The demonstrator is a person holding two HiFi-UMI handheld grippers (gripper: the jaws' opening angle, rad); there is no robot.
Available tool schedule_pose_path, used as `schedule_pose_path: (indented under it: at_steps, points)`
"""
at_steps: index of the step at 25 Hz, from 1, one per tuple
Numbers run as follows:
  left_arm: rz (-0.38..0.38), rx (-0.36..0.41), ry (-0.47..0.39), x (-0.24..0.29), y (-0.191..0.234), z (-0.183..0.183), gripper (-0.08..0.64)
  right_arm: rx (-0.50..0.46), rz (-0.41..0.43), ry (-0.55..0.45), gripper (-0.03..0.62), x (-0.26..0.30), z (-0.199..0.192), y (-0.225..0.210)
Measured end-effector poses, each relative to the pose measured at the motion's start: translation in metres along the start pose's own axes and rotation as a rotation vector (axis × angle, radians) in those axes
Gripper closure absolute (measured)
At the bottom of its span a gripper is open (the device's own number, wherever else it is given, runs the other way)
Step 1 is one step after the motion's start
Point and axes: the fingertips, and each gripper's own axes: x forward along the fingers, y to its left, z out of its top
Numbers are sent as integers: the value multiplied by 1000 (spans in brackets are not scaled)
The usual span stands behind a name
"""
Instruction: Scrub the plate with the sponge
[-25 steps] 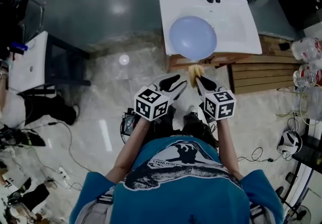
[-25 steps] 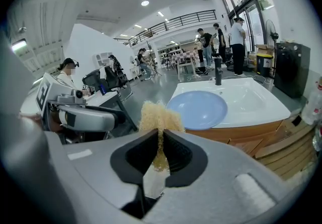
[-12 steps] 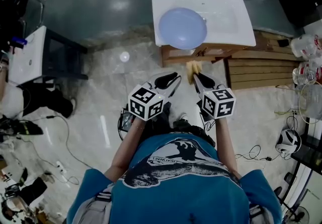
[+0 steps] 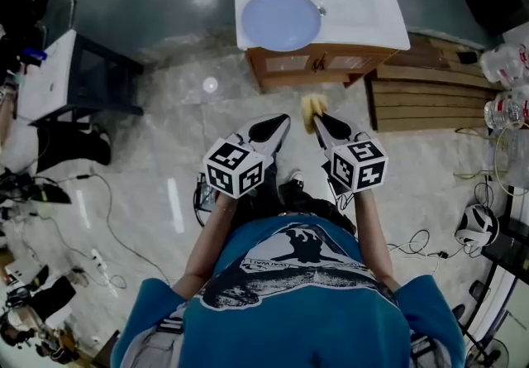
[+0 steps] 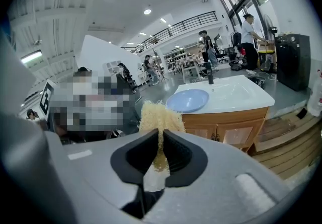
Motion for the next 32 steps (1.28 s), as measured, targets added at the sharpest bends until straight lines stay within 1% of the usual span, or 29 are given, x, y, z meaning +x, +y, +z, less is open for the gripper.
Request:
schedule_pose_path:
  at_steps: [6, 12, 23, 32]
  points:
    - [-5, 10, 0, 1, -39, -24, 546, -25, 18, -1, 565, -32, -25, -3]
    - [2, 29, 2, -2, -66, -41, 546, -56, 33, 5, 566, -53, -42, -3]
    - [19, 43, -11, -10, -89, -53, 546, -91, 66, 5, 566, -71, -56, 7]
    - [4, 51, 2, -9, -102, -60, 546, -90, 74, -2, 566, -78, -61, 10]
